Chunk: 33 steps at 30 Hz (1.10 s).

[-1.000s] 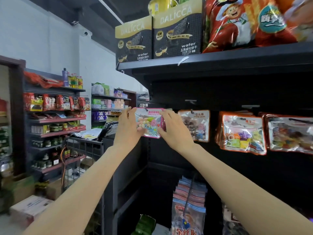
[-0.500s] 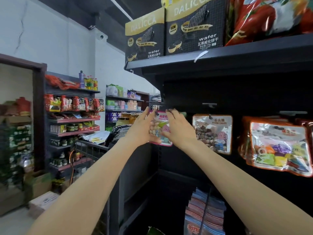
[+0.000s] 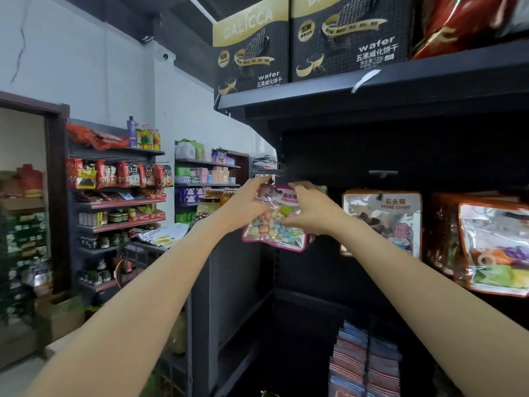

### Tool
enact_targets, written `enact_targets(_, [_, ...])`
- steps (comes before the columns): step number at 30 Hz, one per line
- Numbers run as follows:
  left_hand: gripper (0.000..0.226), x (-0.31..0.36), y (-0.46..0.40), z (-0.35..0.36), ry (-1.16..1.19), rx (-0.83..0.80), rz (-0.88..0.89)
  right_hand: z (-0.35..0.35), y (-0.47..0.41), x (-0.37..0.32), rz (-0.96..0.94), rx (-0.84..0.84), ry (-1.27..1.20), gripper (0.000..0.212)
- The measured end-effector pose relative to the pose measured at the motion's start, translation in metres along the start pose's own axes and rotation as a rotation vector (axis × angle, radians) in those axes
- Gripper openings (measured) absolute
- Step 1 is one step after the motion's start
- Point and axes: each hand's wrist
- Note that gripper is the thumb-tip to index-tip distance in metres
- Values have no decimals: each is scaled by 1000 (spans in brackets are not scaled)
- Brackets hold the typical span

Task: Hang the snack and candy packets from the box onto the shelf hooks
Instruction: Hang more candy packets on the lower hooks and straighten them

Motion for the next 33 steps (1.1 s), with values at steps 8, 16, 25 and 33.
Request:
enact_targets(8, [36, -5, -23, 1, 74, 11, -33, 12, -17, 3, 143, 185, -174, 48])
enact_targets(16, [36, -14, -24, 5, 40, 85, 39, 20, -11, -6, 162, 300, -87, 45])
enact_targets(25, [29, -10, 42, 20, -371, 522, 202, 37, 50, -33, -39, 575, -83, 27])
enact_targets(33, [28, -9, 106, 30, -463, 473, 24, 68, 88, -49, -156, 370, -300, 26])
Point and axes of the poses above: each hand's wrist, its own y-axis away from the middle knuckle, its own z-axis out of the palm, x = y × z, and after that the axes turned 6 degrees about -x, right-handed
